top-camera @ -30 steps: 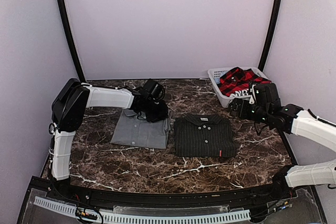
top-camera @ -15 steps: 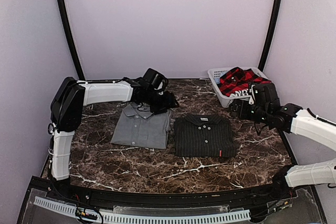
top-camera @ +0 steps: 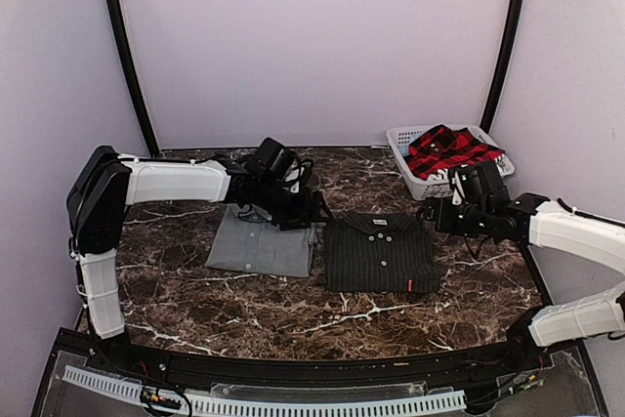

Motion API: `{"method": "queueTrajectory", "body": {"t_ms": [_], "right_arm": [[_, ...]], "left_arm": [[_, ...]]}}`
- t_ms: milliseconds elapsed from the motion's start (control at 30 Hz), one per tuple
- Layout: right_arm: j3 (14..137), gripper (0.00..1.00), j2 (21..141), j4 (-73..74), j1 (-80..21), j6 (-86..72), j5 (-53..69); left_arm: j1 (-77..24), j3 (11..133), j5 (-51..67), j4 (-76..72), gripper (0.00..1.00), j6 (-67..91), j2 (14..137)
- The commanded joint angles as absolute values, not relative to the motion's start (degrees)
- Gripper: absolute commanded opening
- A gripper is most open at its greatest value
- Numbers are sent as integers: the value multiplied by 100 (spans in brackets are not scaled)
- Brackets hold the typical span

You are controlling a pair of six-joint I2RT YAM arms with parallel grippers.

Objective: Fold and stack the long sleeve shirts
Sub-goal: Pick up the square-folded shirt from the center of the board.

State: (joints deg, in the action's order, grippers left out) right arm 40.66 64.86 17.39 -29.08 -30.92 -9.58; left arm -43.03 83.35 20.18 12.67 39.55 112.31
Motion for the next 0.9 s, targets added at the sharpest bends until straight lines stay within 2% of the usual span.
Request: {"method": "queueTrajectory", "body": {"t_ms": [0,267,567,667,867], "right_arm": [[3919,95,6646,1700,-2865,-3293,-712],[3710,89,7182,1611,-2790,-3463,-562],[3545,72,7957,1266,-2602,-3441,-255],[3579,71,8211,1266,-2602,-3413,-398],[3752,62,8643,1321,-2670,-3341,-386]], "left_arm": [[-4492,8046,2418,1124,68,3745,11168],[-4796,8211,1884,1302,64,3679,11671],[-4985,8504,1485,1339,63,3647,12206],[-5000,8521,1411,1304,61,3721,12329],[-5052,8730,1399,1325,57,3777,12592]]}}
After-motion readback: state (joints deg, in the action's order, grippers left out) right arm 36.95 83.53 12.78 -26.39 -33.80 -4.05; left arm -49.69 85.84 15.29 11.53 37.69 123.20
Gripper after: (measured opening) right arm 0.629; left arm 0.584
